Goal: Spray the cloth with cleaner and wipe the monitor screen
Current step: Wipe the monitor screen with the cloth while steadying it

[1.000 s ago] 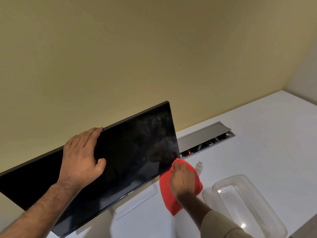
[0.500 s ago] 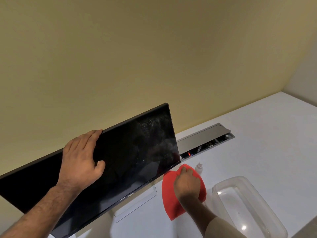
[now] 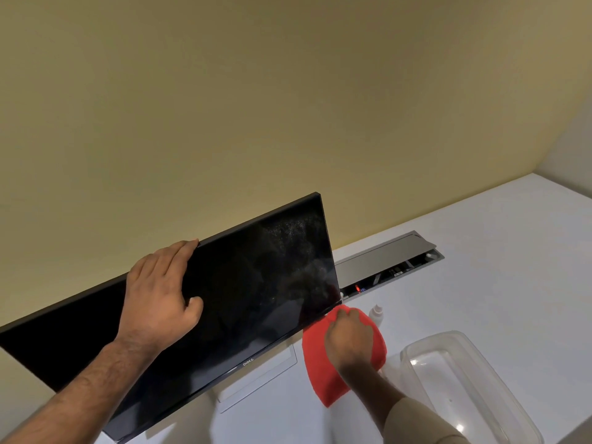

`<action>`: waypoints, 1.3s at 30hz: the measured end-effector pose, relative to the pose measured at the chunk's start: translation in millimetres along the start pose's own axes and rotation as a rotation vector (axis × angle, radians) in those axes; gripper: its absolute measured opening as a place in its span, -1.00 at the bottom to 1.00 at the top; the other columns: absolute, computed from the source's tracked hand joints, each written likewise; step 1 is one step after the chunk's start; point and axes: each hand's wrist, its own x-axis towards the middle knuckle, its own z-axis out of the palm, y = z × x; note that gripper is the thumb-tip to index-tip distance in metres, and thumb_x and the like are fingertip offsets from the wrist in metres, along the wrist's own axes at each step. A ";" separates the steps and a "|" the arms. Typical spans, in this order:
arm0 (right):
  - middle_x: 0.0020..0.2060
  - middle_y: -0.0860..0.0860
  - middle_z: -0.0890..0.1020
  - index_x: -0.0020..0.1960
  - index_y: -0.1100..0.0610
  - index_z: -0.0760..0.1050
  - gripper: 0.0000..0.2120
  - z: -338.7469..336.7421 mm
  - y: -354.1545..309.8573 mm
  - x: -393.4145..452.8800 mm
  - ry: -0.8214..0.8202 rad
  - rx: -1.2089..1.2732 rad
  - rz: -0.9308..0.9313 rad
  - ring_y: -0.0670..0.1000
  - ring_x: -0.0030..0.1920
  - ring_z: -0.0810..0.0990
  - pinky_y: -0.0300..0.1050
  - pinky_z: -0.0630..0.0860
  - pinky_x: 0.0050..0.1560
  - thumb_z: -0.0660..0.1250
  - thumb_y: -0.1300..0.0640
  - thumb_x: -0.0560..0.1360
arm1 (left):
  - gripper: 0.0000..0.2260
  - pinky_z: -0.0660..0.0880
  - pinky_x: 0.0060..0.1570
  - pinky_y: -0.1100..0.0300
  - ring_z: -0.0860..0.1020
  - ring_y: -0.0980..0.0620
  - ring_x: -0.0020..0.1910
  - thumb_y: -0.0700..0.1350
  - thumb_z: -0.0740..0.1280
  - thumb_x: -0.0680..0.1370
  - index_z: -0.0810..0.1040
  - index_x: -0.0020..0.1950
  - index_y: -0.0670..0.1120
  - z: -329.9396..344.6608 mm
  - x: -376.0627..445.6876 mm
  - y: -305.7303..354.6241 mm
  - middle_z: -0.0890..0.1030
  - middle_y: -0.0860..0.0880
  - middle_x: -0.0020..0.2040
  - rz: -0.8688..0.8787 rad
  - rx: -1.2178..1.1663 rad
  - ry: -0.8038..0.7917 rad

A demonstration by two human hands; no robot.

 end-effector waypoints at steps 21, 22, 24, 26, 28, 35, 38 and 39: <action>0.27 0.15 0.49 0.45 0.09 0.40 -0.60 -85.9 -96.1 45.1 0.604 0.643 -0.637 0.15 0.34 0.40 0.18 0.41 0.30 0.17 0.08 0.63 | -0.20 0.29 0.37 -0.06 0.47 -0.10 0.30 -0.09 0.31 0.22 0.37 0.49 -0.09 -4.7 0.7 2.2 0.52 -0.07 0.36 0.013 -0.016 0.008; 0.38 0.14 0.41 0.50 0.04 0.32 -0.55 -77.7 -98.4 46.1 0.551 0.533 -0.622 0.16 0.45 0.30 0.22 0.35 0.36 0.15 -0.01 0.63 | -0.21 0.29 0.37 -0.05 0.47 -0.10 0.31 -0.09 0.30 0.22 0.37 0.50 -0.09 -5.0 0.9 1.7 0.52 -0.06 0.36 0.013 -0.019 0.006; 0.54 0.09 0.20 0.58 -0.04 0.11 -0.44 -61.4 -99.8 47.0 0.488 0.396 -0.588 0.12 0.57 0.05 0.18 0.19 0.45 0.08 -0.15 0.63 | -0.21 0.28 0.38 -0.04 0.46 -0.08 0.32 -0.09 0.29 0.22 0.36 0.50 -0.08 -5.4 1.3 0.9 0.51 -0.05 0.37 0.013 -0.026 0.001; 0.59 0.06 0.02 0.61 -0.05 -0.05 -0.39 -50.4 -103.9 46.7 0.471 0.360 -0.569 0.10 0.60 -0.09 0.10 0.02 0.51 0.02 -0.20 0.63 | -0.21 0.26 0.38 -0.03 0.46 -0.08 0.31 -0.10 0.29 0.23 0.36 0.50 -0.08 -4.8 1.3 0.9 0.51 -0.05 0.37 0.013 -0.028 0.006; 0.60 0.06 -0.07 0.61 -0.02 -0.13 -0.37 -42.3 -112.3 41.1 0.459 0.346 -0.563 0.14 0.59 -0.14 0.11 -0.10 0.56 -0.02 -0.20 0.64 | -0.22 0.25 0.37 -0.01 0.46 -0.08 0.31 -0.10 0.29 0.23 0.37 0.49 -0.08 -3.4 1.4 1.1 0.52 -0.05 0.36 0.012 -0.032 0.012; 0.58 0.12 0.10 0.62 0.02 -0.13 -0.34 21.3 -111.5 -10.0 0.351 0.083 -0.788 0.19 0.59 -0.14 0.20 -0.07 0.53 0.02 -0.20 0.64 | -0.22 0.27 0.36 -0.01 0.47 -0.08 0.30 -0.09 0.28 0.21 0.38 0.48 -0.09 -1.7 3.5 -0.7 0.53 -0.05 0.35 0.017 -0.042 0.017; 0.55 0.10 0.23 0.61 0.02 -0.09 -0.33 29.7 -98.6 -13.4 0.338 -0.032 -0.879 0.17 0.59 -0.12 0.19 -0.03 0.52 0.08 -0.19 0.63 | -0.21 0.24 0.36 0.00 0.45 -0.07 0.30 -0.08 0.29 0.21 0.37 0.49 -0.09 -1.9 2.1 -0.8 0.52 -0.06 0.36 0.024 -0.035 0.013; 0.54 0.09 0.26 0.60 0.02 -0.06 -0.34 25.4 -97.0 -9.4 0.350 -0.058 -0.888 0.16 0.58 -0.10 0.17 -0.05 0.53 0.08 -0.19 0.62 | -0.21 0.22 0.36 0.01 0.45 -0.07 0.30 -0.08 0.29 0.21 0.37 0.49 -0.09 -2.4 2.0 -0.9 0.52 -0.06 0.36 0.027 -0.034 0.012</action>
